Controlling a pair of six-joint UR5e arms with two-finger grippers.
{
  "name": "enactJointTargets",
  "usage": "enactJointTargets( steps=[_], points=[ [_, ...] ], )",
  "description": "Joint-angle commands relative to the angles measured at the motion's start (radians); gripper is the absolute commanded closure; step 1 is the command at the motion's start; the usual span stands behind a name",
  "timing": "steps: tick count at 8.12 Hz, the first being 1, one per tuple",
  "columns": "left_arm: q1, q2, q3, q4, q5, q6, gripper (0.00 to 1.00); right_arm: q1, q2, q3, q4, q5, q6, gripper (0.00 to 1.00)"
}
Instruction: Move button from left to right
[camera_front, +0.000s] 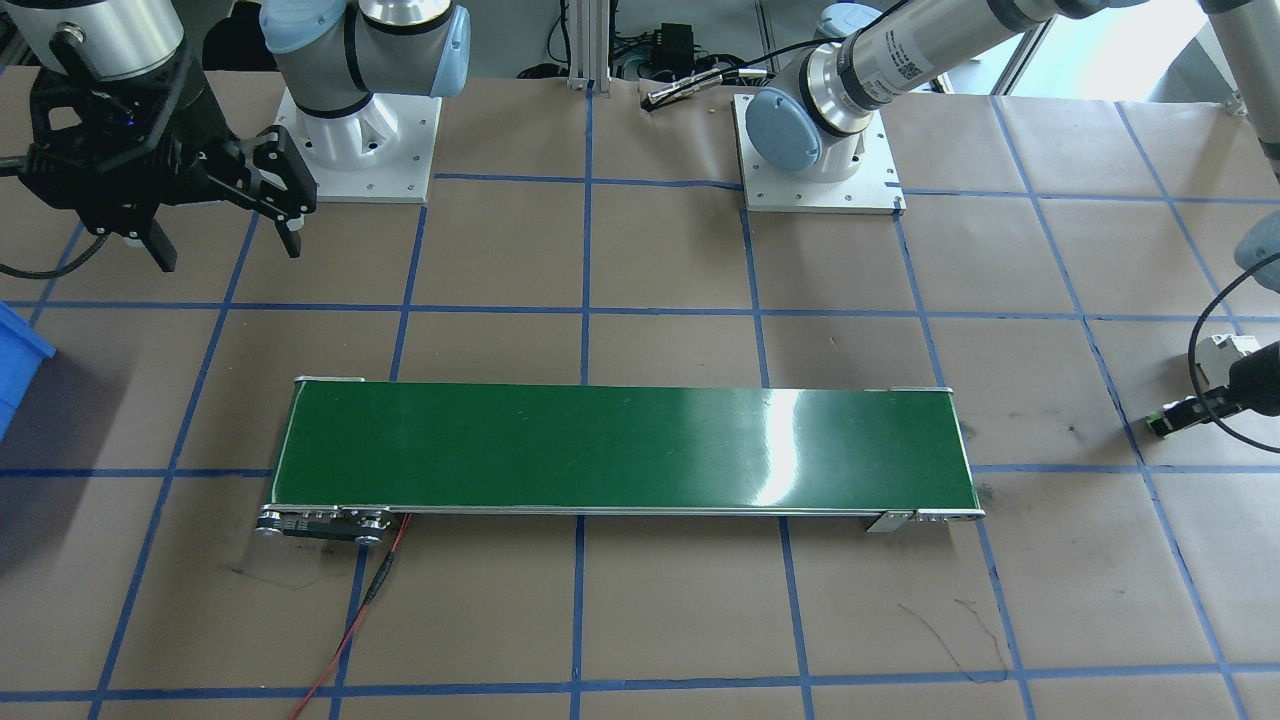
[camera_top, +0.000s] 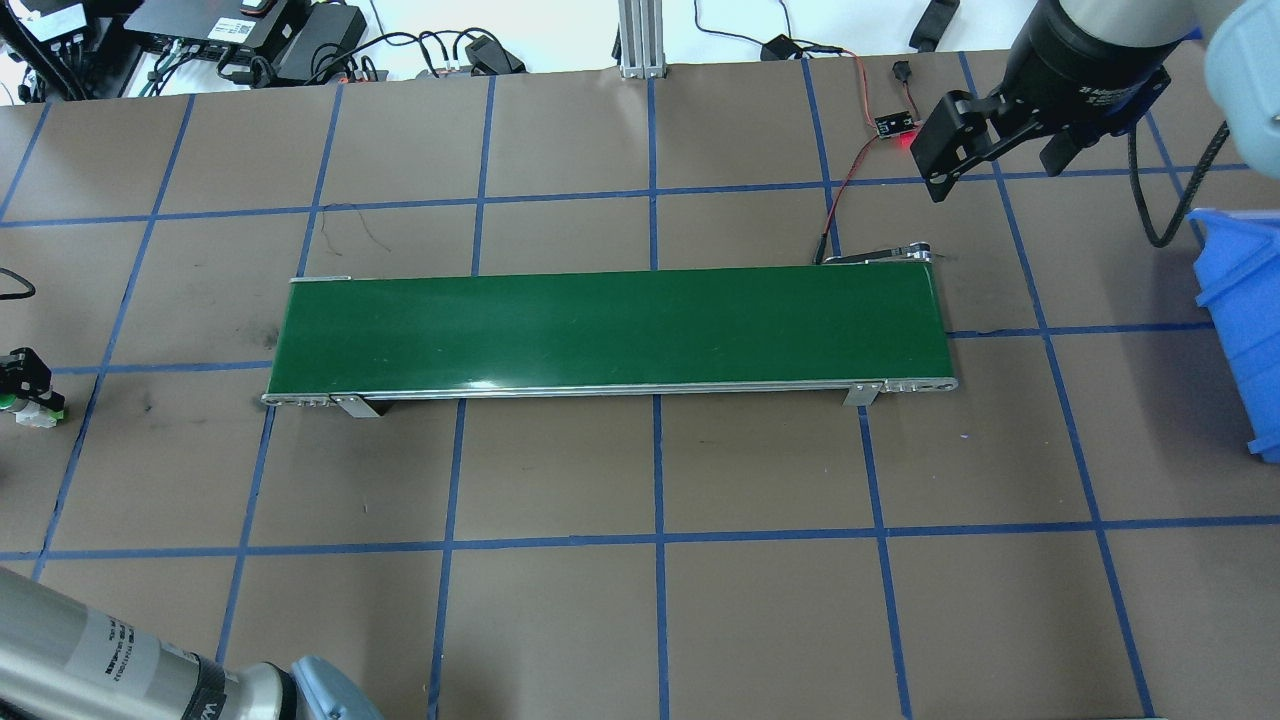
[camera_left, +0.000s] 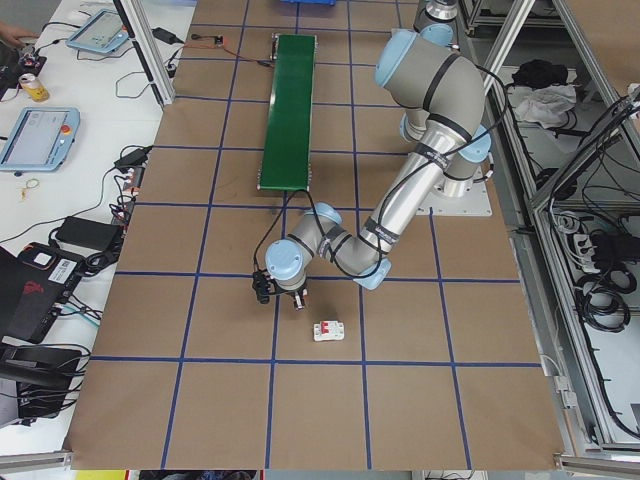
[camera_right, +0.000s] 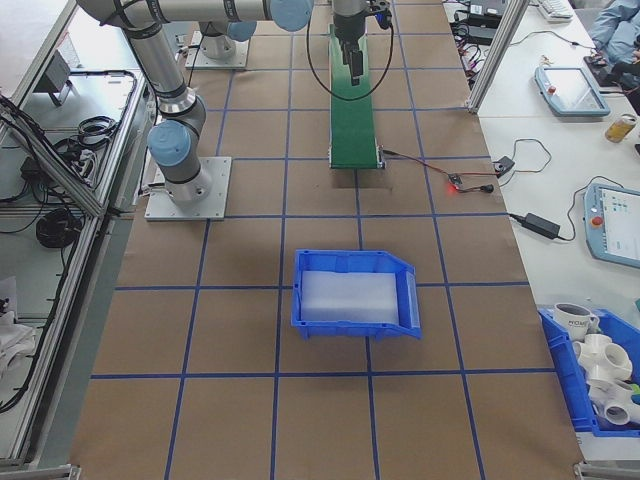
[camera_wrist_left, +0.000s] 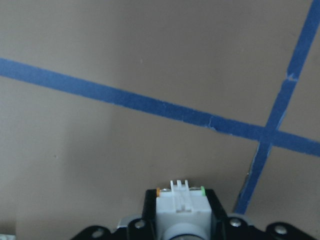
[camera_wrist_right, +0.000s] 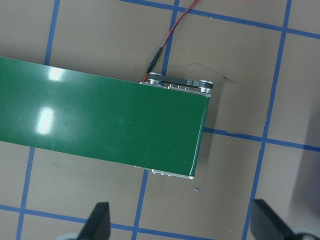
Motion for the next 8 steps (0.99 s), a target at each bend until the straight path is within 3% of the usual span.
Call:
enactJointTargets(
  steps=[1,3,5,8],
  points=[
    [-0.01,0.042,0.009,-0.013,0.002,0.0,1.0,0.0,0.0,0.0,0.001,0.0,0.0,0.0],
    [-0.081,0.166,0.009,-0.039,0.007,-0.002,1.0,0.0,0.0,0.0,0.0,0.0,0.0,0.0],
    [-0.244,0.292,0.009,-0.072,0.005,-0.026,1.0,0.0,0.0,0.0,0.0,0.0,0.0,0.0],
    [-0.452,0.296,0.003,-0.061,-0.007,-0.194,1.0,0.0,0.002,0.0,0.001,0.0,0.0,0.0]
  ],
)
